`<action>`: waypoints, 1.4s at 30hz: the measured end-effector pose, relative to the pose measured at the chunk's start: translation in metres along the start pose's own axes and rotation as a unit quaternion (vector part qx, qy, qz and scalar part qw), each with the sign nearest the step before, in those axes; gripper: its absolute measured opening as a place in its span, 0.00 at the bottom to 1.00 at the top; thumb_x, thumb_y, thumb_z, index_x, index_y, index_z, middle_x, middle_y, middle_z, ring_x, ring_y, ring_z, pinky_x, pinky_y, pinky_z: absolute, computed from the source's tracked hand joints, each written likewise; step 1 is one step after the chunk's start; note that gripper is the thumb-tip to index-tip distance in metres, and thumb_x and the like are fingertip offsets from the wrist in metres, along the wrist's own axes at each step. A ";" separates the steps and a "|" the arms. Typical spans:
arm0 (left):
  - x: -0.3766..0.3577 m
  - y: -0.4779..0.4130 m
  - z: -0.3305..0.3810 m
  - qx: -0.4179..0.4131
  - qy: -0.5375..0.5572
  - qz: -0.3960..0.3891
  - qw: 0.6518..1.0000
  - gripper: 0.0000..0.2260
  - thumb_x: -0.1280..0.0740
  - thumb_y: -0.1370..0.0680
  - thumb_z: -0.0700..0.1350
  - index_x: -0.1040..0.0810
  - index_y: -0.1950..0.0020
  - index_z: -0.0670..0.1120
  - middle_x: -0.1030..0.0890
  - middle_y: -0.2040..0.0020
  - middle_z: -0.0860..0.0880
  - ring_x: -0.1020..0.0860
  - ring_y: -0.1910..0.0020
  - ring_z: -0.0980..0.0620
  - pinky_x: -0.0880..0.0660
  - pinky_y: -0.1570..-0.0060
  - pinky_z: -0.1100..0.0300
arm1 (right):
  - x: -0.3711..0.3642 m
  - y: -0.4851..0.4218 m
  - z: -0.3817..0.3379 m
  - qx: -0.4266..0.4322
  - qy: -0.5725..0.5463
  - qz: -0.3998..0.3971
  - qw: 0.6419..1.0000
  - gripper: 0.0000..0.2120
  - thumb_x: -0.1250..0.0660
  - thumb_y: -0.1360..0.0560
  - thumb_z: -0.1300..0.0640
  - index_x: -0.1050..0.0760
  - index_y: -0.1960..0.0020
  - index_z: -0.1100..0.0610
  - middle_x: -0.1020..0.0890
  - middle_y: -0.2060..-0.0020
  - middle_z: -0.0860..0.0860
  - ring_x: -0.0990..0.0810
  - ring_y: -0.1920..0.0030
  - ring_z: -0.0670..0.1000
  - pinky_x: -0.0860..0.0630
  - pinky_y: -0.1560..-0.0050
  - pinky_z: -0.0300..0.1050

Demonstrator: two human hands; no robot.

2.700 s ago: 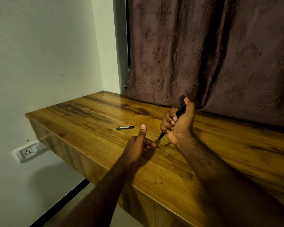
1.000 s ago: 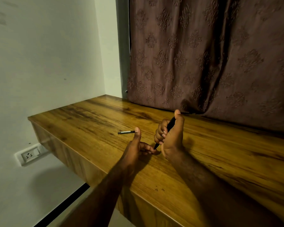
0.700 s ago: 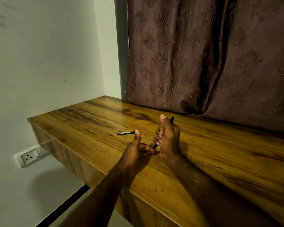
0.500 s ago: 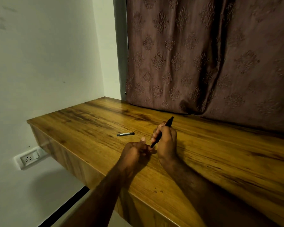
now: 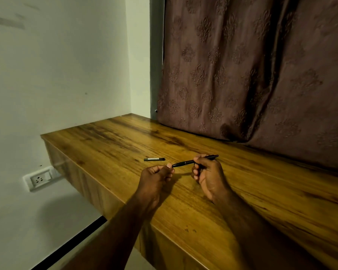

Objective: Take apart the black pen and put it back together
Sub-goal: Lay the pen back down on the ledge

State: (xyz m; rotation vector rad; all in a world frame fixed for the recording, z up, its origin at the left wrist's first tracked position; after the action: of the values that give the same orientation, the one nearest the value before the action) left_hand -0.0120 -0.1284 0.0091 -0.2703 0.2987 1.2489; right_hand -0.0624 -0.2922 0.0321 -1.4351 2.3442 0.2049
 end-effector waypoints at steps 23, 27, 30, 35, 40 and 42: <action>0.081 -0.057 0.053 -0.168 -0.525 -0.034 0.833 0.02 0.29 0.27 0.41 0.21 0.58 0.44 0.18 0.60 0.46 0.20 0.62 0.50 0.22 0.61 0.54 | -0.050 -0.052 0.028 0.131 0.544 -0.094 0.824 0.11 0.34 0.24 0.60 0.19 0.44 0.51 0.17 0.51 0.49 0.20 0.51 0.49 0.26 0.51 0.42; 0.072 -0.063 0.055 -0.229 -0.604 -0.011 0.763 0.03 0.29 0.28 0.41 0.20 0.61 0.45 0.22 0.59 0.46 0.21 0.61 0.46 0.24 0.59 0.56 | -0.050 -0.066 0.033 0.126 0.537 -0.074 0.831 0.09 0.32 0.26 0.60 0.18 0.49 0.50 0.17 0.54 0.47 0.20 0.52 0.48 0.26 0.52 0.42; 0.070 -0.063 0.057 -0.221 -0.623 0.007 0.750 0.03 0.30 0.26 0.43 0.18 0.57 0.44 0.23 0.58 0.46 0.21 0.60 0.48 0.23 0.56 0.55 | -0.050 -0.072 0.034 0.128 0.528 -0.073 0.836 0.09 0.30 0.27 0.61 0.17 0.49 0.53 0.18 0.52 0.48 0.21 0.49 0.49 0.25 0.46 0.44; 0.080 -0.065 0.057 -0.202 -0.616 0.031 0.761 0.03 0.31 0.27 0.43 0.17 0.56 0.46 0.21 0.58 0.50 0.22 0.60 0.54 0.31 0.59 0.66 | -0.050 -0.073 0.035 0.132 0.523 -0.089 0.837 0.07 0.32 0.25 0.59 0.17 0.49 0.55 0.21 0.53 0.47 0.23 0.51 0.47 0.30 0.50 0.40; 0.086 -0.066 0.056 -0.188 -0.590 0.041 0.784 0.03 0.30 0.27 0.42 0.17 0.57 0.45 0.17 0.58 0.49 0.21 0.60 0.55 0.30 0.58 0.66 | -0.052 -0.076 0.038 0.137 0.526 -0.098 0.833 0.07 0.31 0.25 0.59 0.16 0.49 0.55 0.21 0.57 0.45 0.23 0.53 0.45 0.29 0.50 0.40; 0.088 -0.068 0.057 -0.171 -0.566 0.048 0.805 0.01 0.28 0.29 0.40 0.18 0.59 0.46 0.18 0.59 0.50 0.22 0.61 0.56 0.30 0.59 0.68 | -0.053 -0.077 0.039 0.139 0.534 -0.105 0.828 0.08 0.31 0.25 0.59 0.17 0.48 0.56 0.22 0.58 0.43 0.23 0.53 0.45 0.29 0.50 0.40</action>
State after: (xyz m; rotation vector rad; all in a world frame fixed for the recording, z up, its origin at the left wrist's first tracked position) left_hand 0.0819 -0.0501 0.0324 0.2223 -0.9716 1.3542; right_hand 0.0365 -0.2719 0.0230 -1.9028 2.7294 -1.2687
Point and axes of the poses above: each hand's wrist, its own y-axis away from the middle knuckle, its own x-axis out of the back of the hand, z = x × y, the point moved 8 cm from there along -y, towards the middle knuckle
